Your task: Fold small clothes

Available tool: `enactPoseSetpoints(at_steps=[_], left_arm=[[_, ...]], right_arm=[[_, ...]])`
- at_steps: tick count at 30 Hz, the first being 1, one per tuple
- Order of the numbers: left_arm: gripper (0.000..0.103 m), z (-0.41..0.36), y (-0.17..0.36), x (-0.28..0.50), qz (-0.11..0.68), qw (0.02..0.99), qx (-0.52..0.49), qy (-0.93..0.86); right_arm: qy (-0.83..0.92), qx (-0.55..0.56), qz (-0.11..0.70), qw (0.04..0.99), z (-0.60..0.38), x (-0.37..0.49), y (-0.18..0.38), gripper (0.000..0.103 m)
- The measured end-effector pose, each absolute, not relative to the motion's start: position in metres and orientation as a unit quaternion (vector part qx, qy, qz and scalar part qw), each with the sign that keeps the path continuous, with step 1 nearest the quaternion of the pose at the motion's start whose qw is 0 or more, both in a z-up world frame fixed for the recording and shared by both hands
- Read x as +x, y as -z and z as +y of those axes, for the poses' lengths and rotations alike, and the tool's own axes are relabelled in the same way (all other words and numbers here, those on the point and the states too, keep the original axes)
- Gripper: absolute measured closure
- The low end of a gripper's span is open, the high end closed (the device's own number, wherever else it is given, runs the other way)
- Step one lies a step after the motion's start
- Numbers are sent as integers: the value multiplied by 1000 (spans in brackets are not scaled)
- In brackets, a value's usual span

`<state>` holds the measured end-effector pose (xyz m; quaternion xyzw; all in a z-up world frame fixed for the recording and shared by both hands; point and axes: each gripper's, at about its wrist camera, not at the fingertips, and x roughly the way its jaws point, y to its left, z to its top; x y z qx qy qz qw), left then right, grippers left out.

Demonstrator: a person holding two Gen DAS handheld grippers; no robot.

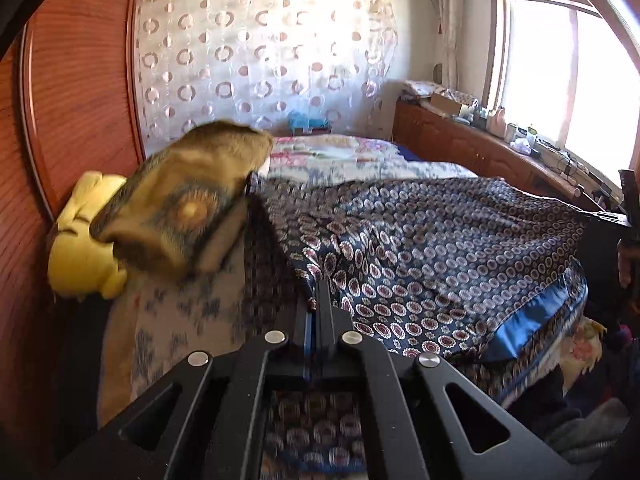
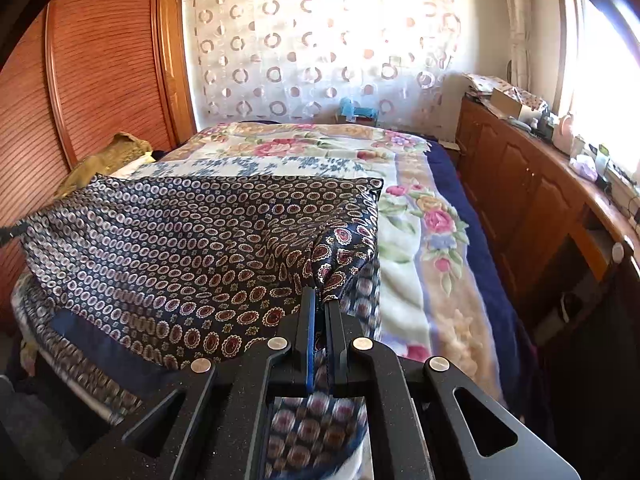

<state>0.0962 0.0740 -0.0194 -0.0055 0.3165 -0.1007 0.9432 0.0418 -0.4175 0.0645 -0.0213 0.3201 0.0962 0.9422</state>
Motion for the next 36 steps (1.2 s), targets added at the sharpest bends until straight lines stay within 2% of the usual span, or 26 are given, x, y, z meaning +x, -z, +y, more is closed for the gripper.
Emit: enactPoseSetpoints(at_steps=[11,17,24,25,26,27,28,29,30,31,32,34,36], left_arm=[[101,88,42,81,339,936,-44,84],[101,83,62,87,364,928,-22,72],[101,82,69,84,369,927,-15,65],[100,81,69,83,368,927,-16,64],[100,82,69,82,368,927,-17,64],[94,82,69,82,369,927,-18,63],[83,83,70,83,369,927,-20,63],[78,83,70,82,369,927,-20,64],[66,82,70,82,369,927,-20,65],[60,82,70,81,367,928,-19,68],[59,81,70,81,368,927,-17,70],[40,79,71,81,371,926,-14,71],[32,77,71,80,370,925,-18,83]], right_arm=[[-96,-1,337,937,-426,42,-51,99],[-82,0,358,930,-422,49,-41,99],[-70,-8,341,937,-415,53,-48,99],[-67,-11,337,939,-413,51,-50,99],[-65,-15,331,941,-411,49,-53,94],[-60,-19,324,944,-410,49,-58,93],[-58,-22,318,946,-407,45,-59,91],[-55,-25,313,948,-405,44,-63,89],[-53,-28,307,950,-402,45,-68,87],[-55,-30,302,951,-398,44,-71,82],[-58,-32,296,953,-393,44,-75,77],[-69,-32,287,955,-382,46,-80,68],[-81,-33,284,955,-370,48,-82,58]])
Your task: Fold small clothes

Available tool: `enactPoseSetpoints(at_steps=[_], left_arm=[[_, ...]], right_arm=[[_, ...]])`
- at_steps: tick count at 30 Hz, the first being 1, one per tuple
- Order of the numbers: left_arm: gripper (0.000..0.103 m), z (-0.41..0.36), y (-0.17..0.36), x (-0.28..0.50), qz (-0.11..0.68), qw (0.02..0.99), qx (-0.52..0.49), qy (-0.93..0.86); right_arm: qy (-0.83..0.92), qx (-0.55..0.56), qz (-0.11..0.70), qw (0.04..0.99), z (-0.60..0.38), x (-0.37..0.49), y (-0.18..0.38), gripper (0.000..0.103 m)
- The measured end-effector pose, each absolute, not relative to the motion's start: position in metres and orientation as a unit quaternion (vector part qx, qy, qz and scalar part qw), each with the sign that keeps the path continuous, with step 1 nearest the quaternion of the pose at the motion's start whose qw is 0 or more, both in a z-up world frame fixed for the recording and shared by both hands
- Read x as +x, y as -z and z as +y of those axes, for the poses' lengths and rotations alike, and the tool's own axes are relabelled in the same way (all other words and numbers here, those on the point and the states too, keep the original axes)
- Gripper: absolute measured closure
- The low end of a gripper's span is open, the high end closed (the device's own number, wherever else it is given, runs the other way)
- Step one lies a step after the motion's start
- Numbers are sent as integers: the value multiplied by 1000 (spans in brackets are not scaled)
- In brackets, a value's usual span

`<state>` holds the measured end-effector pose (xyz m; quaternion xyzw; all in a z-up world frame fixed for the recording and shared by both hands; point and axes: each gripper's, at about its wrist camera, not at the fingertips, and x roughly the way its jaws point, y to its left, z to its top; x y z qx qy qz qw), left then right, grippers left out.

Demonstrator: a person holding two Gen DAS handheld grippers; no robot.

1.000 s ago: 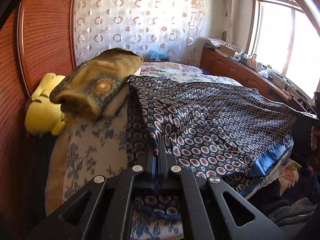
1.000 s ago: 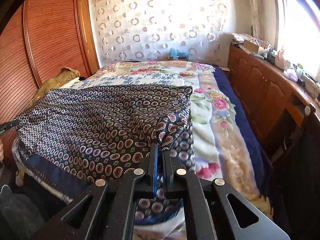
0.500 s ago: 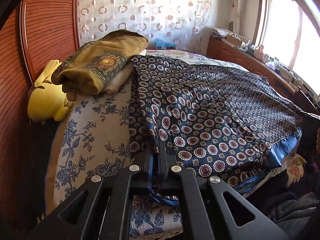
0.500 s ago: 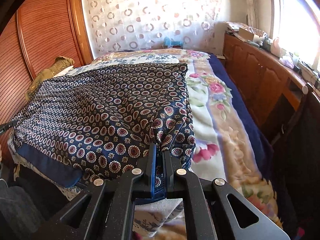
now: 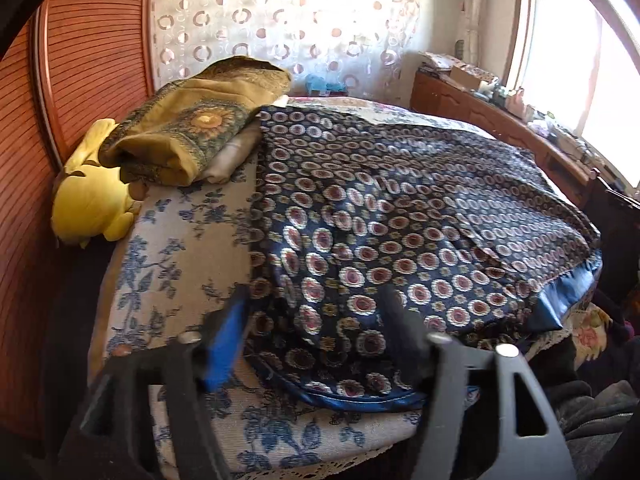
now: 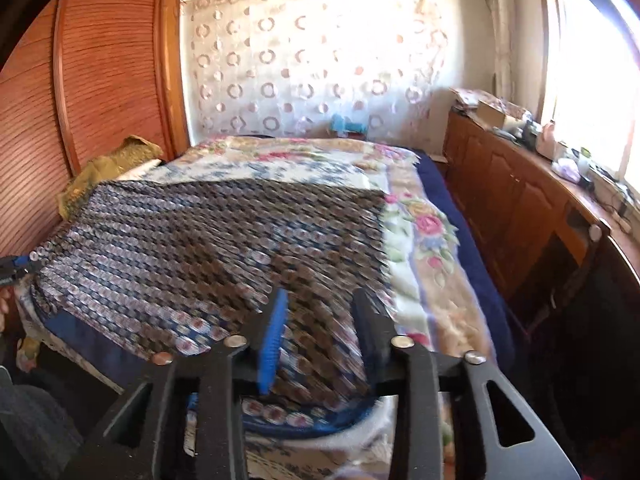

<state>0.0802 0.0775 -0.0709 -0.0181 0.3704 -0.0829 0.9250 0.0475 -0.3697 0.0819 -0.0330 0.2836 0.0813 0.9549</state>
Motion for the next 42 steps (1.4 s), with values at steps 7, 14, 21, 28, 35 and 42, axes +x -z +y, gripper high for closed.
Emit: enactPoseSetpoints(at_steps=[7,14,21,28,35,42], left_arm=[[28,77,80,81,383,920,-18,76],[28,86,82,75,375,924,-34,61],[28,109,74,64,348,934,-72,43],[57,109,83,67,367,925,-81,55],[64,101,90,67,374,924,-63,44],[80,101,91,70,376,920,-89,63]], right_arm=[[-131,-37,289,948,-325,64,-70,49],[-188,-35,308,932,-293,97,-51,49],[-224,-55,331,915,-262,119,-32,49],[-241,-61,345,905,-241,133,-12,49],[-235,-85,353,902,-227,130,-3,47],[-220,-108,340,908,-216,127,6,28]])
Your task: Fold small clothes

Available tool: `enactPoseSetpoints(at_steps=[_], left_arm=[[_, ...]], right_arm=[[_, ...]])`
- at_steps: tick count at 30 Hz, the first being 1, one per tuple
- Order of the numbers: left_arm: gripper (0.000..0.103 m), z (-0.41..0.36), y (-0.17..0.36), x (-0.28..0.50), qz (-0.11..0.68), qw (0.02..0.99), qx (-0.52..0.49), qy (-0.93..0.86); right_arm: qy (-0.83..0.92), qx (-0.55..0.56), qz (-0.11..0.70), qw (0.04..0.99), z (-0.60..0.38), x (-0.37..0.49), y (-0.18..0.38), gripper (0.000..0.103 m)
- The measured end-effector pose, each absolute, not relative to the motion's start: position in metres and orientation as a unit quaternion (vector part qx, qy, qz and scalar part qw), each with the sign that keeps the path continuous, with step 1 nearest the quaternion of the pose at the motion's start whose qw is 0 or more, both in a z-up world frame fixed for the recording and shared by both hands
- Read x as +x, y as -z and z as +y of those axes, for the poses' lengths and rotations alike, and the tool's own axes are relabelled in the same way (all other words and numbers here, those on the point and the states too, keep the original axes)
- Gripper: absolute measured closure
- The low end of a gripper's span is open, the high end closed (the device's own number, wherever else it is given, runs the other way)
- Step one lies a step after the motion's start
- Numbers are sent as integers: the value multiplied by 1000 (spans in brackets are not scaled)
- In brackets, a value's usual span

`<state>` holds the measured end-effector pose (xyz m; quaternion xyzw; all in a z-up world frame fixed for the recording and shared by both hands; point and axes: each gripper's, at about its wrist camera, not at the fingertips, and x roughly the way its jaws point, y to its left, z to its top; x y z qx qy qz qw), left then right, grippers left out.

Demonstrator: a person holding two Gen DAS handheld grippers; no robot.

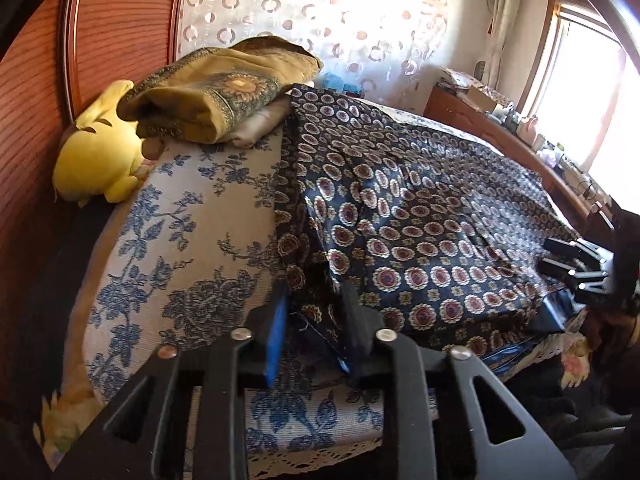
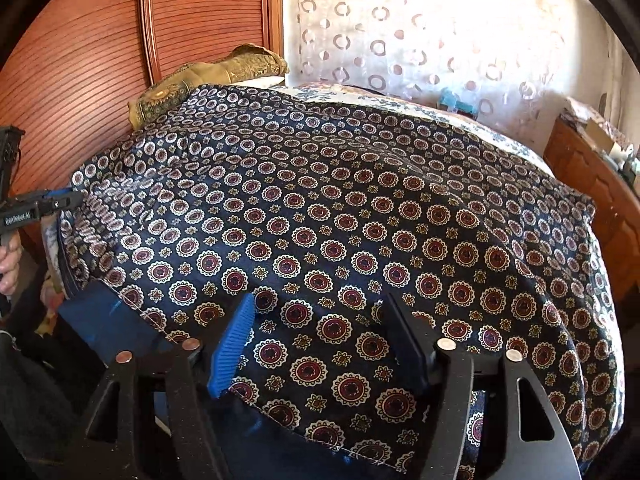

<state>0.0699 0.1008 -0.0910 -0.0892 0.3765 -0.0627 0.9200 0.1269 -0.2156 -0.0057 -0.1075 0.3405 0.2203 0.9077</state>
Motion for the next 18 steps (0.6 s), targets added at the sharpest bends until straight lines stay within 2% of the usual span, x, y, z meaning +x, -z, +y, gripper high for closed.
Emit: enactPoseSetpoints(at_steps=[9,10,11,18], left_arm=[[82,98,89,85,384,914,-115,70],[94,96,89,87,383,914,-109,73],[97,92,89,88,384,915,-102,76],[98,63,54,95,352,924,-84,120]], right_arm=[[-226,-102,328,912,-215,117,11,20],[-226,-101,327,912,-217,115,11,20],[-226,-101,327,912,-218,115,12,20],[-223,-84,335,912,-227,113,9,20]])
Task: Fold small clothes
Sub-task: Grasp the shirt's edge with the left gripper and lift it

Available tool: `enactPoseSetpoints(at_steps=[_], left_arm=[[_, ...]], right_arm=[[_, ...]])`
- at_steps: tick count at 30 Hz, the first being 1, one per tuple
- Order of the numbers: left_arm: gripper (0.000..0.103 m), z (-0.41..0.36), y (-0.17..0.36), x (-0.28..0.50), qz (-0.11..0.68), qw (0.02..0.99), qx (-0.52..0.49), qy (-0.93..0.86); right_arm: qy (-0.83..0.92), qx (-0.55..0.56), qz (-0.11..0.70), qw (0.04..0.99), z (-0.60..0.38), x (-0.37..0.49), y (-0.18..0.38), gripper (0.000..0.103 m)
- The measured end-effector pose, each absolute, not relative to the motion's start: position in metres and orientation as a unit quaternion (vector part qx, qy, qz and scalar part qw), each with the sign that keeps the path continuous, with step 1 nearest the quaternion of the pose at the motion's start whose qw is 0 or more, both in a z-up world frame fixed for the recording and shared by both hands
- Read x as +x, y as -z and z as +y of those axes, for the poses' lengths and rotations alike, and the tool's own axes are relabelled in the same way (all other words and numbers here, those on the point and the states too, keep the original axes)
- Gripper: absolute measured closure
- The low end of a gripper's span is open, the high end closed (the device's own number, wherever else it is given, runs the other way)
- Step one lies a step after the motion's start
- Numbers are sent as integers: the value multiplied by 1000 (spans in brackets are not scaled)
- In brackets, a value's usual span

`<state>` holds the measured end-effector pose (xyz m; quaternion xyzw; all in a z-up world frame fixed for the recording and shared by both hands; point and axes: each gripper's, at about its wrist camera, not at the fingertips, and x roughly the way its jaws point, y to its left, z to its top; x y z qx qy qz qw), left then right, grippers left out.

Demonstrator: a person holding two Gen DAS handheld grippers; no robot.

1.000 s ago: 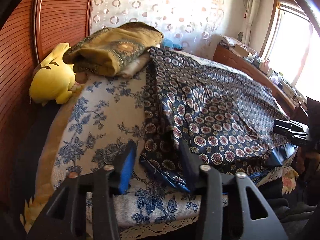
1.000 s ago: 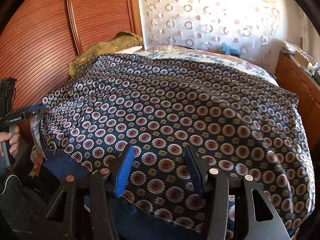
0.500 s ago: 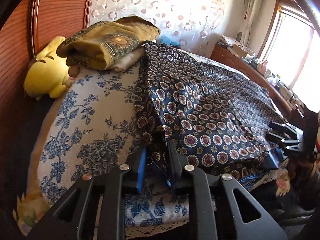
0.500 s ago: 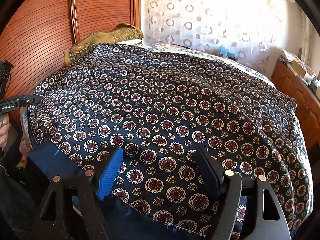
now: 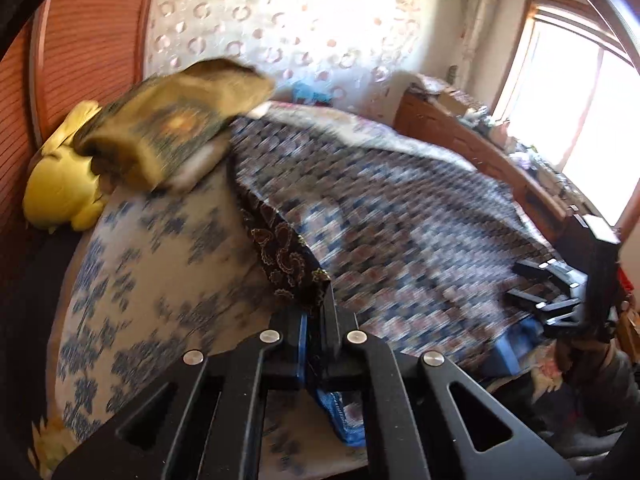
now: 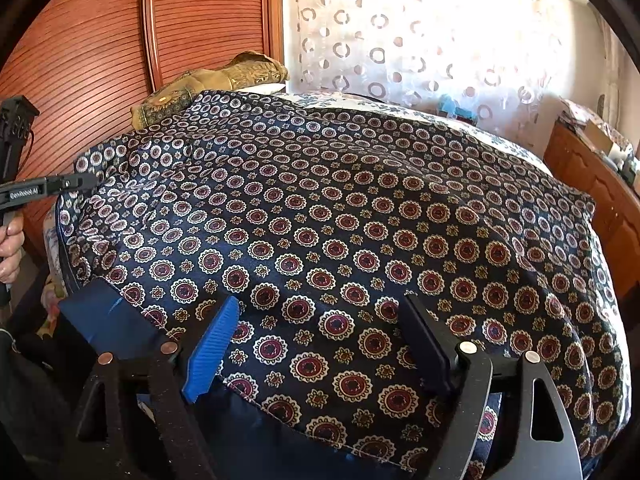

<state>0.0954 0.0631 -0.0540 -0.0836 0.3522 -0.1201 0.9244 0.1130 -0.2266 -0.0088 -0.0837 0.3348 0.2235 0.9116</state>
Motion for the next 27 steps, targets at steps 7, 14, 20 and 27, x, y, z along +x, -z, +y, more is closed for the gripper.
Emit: enactPoseSetpoints(at_steps=[7,14,20,27], left_arm=[[98,10,15,121,330,922,-64,193],[98,-71,-6,157,317,906,-29,278],[98,-134,-11,176,324,888,7,327],[98,-183,-11,189,339,869,36,358]], right_arm=[[-202,-45,335,919,-262,108,3,20],[-176,-24,330,927,-307,89,-4,20],[-150,1,319,936,-346,72,-7,20],[-121,20,307,944,-392,49,-7,20]])
